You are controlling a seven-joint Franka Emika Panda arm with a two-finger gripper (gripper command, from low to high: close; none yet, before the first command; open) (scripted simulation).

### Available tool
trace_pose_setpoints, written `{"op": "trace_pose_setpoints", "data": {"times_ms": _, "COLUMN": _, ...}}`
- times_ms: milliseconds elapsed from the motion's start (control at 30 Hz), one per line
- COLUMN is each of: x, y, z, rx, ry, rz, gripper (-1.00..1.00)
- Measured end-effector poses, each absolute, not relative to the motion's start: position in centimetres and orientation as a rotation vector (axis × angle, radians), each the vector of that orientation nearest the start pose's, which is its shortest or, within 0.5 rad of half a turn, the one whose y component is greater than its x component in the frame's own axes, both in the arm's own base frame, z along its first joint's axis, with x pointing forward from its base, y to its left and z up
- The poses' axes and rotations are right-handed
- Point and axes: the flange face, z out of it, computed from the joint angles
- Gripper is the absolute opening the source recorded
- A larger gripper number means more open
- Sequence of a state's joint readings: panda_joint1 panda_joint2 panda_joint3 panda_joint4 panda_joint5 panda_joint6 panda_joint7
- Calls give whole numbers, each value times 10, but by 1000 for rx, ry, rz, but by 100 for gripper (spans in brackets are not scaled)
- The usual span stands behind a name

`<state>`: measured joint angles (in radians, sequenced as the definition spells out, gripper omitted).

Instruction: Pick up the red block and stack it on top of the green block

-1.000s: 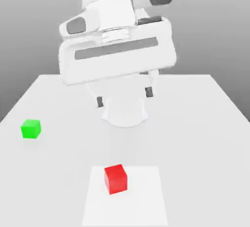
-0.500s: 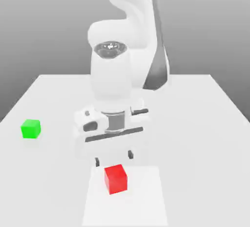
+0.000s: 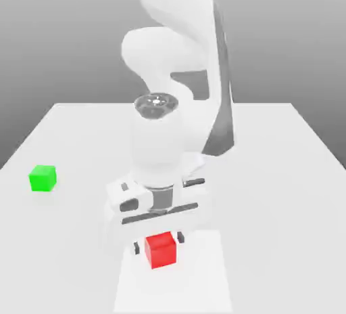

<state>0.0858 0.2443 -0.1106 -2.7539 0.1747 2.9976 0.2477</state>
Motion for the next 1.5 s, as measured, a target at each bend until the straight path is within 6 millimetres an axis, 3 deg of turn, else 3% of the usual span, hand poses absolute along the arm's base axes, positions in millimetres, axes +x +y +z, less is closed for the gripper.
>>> {"op": "trace_pose_setpoints", "data": {"times_ms": 200, "x": 379, "y": -25, "z": 144, "rx": -3066, "ry": 690, "rz": -3, "gripper": -100}}
{"op": "trace_pose_setpoints", "data": {"times_ms": 533, "x": 387, "y": -27, "z": 190, "rx": -3069, "ry": 683, "rz": -28, "gripper": -100}}
{"op": "trace_pose_setpoints", "data": {"times_ms": 767, "x": 379, "y": -26, "z": 208, "rx": -3065, "ry": 692, "rz": -4, "gripper": -100}}
{"op": "trace_pose_setpoints", "data": {"times_ms": 833, "x": 372, "y": -35, "z": 200, "rx": -3055, "ry": 856, "rz": 76, "gripper": -100}}
{"op": "trace_pose_setpoints", "data": {"times_ms": 933, "x": 351, "y": -90, "z": 184, "rx": -2934, "ry": 1339, "rz": 213, "gripper": -100}}
{"op": "trace_pose_setpoints", "data": {"times_ms": 1133, "x": 305, "y": -156, "z": 164, "rx": -2530, "ry": 2160, "rz": 429, "gripper": -100}}
{"op": "trace_pose_setpoints", "data": {"times_ms": 1333, "x": 258, "y": -206, "z": 162, "rx": -1906, "ry": 2810, "rz": 519, "gripper": -100}}
{"op": "trace_pose_setpoints", "data": {"times_ms": 1500, "x": 215, "y": -245, "z": 168, "rx": -1206, "ry": 3204, "rz": 513, "gripper": -100}}
